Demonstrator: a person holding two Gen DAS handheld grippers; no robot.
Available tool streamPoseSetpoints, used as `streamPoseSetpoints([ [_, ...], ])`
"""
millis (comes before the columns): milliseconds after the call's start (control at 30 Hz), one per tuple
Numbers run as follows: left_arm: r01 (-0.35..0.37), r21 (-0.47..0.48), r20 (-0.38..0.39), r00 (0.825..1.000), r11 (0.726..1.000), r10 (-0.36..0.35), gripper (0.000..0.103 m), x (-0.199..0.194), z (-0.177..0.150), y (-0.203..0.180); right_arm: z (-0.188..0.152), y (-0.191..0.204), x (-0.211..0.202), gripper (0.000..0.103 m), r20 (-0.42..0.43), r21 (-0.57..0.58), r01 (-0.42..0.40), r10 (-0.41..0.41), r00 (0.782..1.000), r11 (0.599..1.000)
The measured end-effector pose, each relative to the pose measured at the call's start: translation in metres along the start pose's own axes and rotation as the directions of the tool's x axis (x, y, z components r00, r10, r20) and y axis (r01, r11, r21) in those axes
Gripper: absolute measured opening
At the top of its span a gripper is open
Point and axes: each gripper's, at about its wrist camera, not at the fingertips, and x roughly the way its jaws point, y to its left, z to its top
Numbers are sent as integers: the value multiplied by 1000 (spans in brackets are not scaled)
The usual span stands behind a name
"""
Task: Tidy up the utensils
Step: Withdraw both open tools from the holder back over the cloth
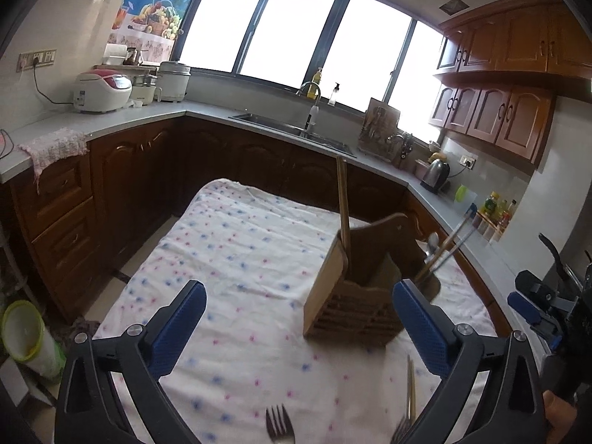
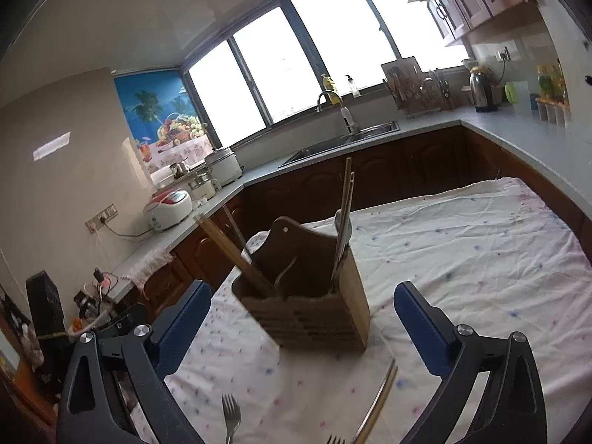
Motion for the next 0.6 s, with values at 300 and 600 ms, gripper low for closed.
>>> streamPoseSetpoints([
  [300, 18, 58, 32, 999, 998, -20, 102, -63, -31, -4, -39, 21, -54, 102, 35, -82, 7, -4, 999, 997],
  [600, -24, 186, 166, 986, 982, -8, 102, -133, -55, -27, -32, 55, -127, 103, 201, -216, 65, -21, 979, 974],
])
